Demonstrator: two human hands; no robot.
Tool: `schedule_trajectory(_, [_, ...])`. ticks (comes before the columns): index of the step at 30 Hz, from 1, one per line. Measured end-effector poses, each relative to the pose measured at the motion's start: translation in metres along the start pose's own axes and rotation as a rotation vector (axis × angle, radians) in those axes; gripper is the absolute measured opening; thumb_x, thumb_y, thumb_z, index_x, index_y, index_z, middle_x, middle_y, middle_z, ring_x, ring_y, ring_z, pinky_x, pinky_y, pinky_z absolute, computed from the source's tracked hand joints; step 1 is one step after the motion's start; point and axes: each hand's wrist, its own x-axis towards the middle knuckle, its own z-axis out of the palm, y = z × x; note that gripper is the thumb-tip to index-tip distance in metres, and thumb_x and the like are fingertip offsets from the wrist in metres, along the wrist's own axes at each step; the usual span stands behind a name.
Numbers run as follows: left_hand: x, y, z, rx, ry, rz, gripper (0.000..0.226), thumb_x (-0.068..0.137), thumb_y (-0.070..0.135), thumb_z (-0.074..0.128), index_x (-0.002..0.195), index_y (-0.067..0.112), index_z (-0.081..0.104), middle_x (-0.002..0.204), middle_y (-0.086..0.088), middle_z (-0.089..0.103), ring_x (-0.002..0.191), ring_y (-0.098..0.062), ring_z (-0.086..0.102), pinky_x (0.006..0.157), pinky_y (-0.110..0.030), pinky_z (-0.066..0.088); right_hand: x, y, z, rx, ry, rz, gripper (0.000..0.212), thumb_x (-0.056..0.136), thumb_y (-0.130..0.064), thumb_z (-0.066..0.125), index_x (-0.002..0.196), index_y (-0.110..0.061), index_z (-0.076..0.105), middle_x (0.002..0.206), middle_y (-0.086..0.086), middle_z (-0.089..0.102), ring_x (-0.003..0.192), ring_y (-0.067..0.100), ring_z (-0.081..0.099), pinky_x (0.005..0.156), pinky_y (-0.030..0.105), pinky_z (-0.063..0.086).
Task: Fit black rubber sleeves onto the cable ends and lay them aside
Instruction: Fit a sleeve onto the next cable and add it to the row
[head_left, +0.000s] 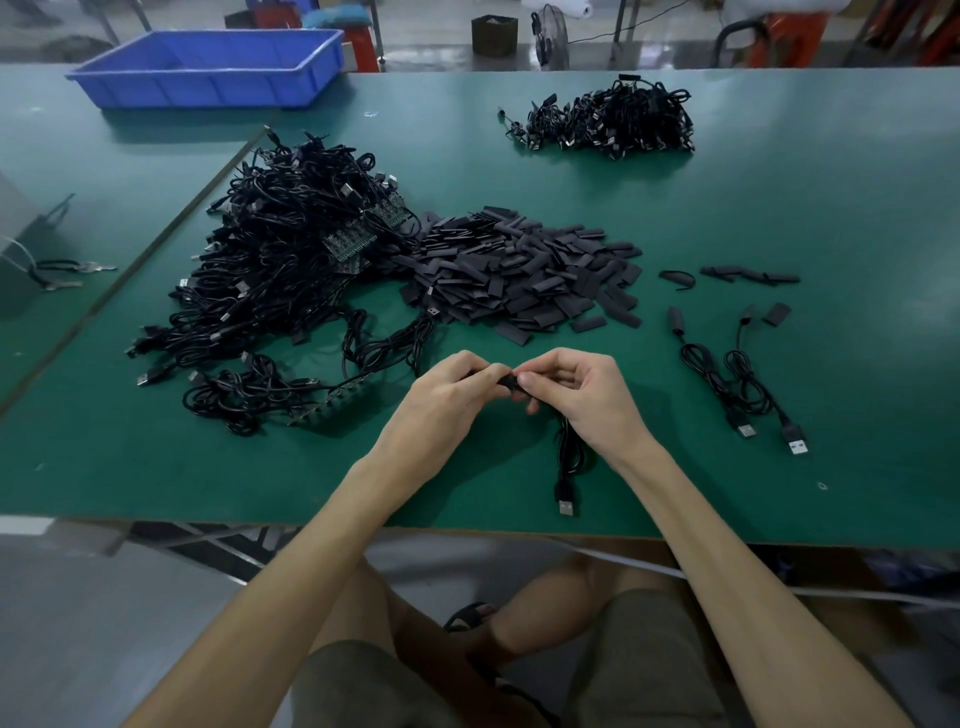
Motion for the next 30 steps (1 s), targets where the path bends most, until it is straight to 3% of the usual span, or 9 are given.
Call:
schedule_trajectory(5, [-0.0004, -0.0039, 0.0019, -0.020, 0.004, -0.003, 0.024, 0.095, 0.004, 0.069, 0.118, 0.005, 0.073, 0.100, -0.008, 0.065, 0.083, -0.008, 0.054, 0.079, -0.007, 0.038, -0.0003, -0.0004, -0.0014, -0.015, -0.015, 0.006, 0.008, 0.092, -0.006, 0.076, 0.095, -0.014, 0.078, 0.082, 0.005, 0.079, 0.065, 0.016, 0.071, 0.071, 0.024, 0.057])
schedule_trajectory(10, [0.0008, -0.0055, 0.0038, -0.048, 0.044, -0.004, 0.024, 0.096, 0.008, 0.067, 0.119, 0.007, 0.073, 0.100, -0.006, 0.066, 0.083, -0.015, 0.062, 0.077, -0.019, 0.048, 0.0006, -0.0018, 0.0000, -0.003, 0.005, 0.010, 0.005, 0.093, -0.007, 0.075, 0.097, -0.011, 0.076, 0.084, 0.004, 0.080, 0.071, 0.016, 0.075, 0.074, 0.023, 0.058])
schedule_trajectory(16, [-0.0008, -0.0084, 0.0069, -0.018, 0.053, -0.004, 0.021, 0.095, 0.008, 0.070, 0.116, 0.006, 0.073, 0.098, -0.006, 0.065, 0.080, -0.005, 0.051, 0.074, -0.012, 0.042, 0.0005, 0.0003, 0.0022, -0.145, 0.009, -0.010, 0.005, 0.096, -0.015, 0.073, 0.091, -0.016, 0.075, 0.083, 0.003, 0.078, 0.077, 0.019, 0.076, 0.085, 0.034, 0.060])
schedule_trajectory(20, [0.0001, -0.0072, 0.0077, -0.013, 0.026, 0.011, 0.020, 0.096, 0.008, 0.068, 0.114, 0.002, 0.073, 0.095, -0.011, 0.063, 0.077, -0.021, 0.060, 0.069, -0.035, 0.055, 0.0013, 0.0008, 0.0015, -0.135, 0.000, -0.003, 0.005, 0.096, -0.012, 0.073, 0.091, -0.013, 0.074, 0.077, 0.001, 0.076, 0.073, 0.021, 0.074, 0.084, 0.034, 0.060])
schedule_trajectory(22, [0.0005, -0.0072, 0.0072, -0.018, 0.017, 0.018, 0.021, 0.096, 0.008, 0.066, 0.115, 0.002, 0.072, 0.095, -0.012, 0.063, 0.077, -0.025, 0.062, 0.069, -0.039, 0.056, 0.0015, 0.0016, 0.0008, -0.121, -0.001, 0.003, 0.005, 0.096, -0.012, 0.073, 0.091, -0.012, 0.074, 0.074, -0.001, 0.076, 0.071, 0.019, 0.073, 0.082, 0.029, 0.059])
schedule_trajectory(30, [-0.0005, -0.0104, 0.0085, -0.015, 0.029, 0.066, 0.019, 0.096, 0.007, 0.068, 0.114, 0.007, 0.071, 0.096, -0.006, 0.062, 0.081, -0.021, 0.058, 0.071, -0.035, 0.052, 0.0003, 0.0003, -0.0015, -0.066, -0.029, 0.001, 0.005, 0.096, -0.010, 0.073, 0.092, -0.009, 0.075, 0.078, 0.002, 0.078, 0.066, 0.017, 0.070, 0.073, 0.024, 0.057])
